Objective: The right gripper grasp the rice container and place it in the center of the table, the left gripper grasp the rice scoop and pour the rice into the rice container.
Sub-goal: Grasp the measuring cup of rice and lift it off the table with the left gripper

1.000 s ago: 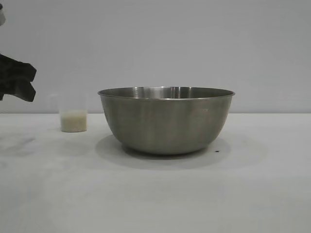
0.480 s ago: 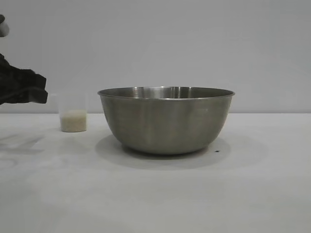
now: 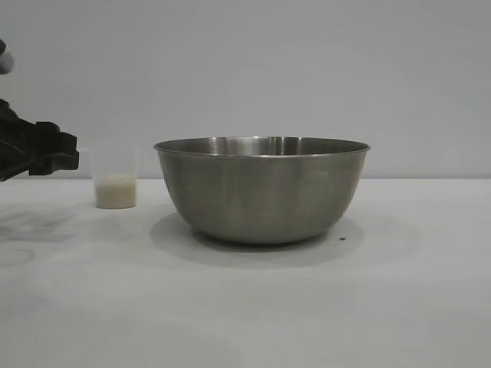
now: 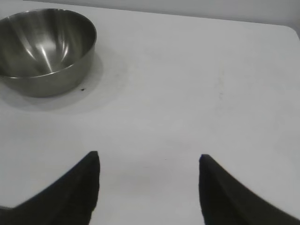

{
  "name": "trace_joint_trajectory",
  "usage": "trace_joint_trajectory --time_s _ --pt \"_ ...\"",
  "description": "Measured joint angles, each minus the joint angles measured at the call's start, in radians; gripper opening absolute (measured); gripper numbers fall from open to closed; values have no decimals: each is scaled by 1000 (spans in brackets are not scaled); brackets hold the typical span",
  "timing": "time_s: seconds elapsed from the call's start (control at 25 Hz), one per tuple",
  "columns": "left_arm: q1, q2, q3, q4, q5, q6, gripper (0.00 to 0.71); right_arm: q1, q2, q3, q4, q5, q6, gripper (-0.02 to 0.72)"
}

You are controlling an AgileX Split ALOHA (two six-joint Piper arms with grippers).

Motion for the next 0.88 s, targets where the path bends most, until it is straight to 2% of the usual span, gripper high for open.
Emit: trace_joint_trajectory --time_s 0.52,0.88 --pt "0 16 -5 -20 -18 16 387 0 0 0 0 0 0 403" --pt "0 71 -55 -20 -11 16 387 0 0 0 0 0 0 403"
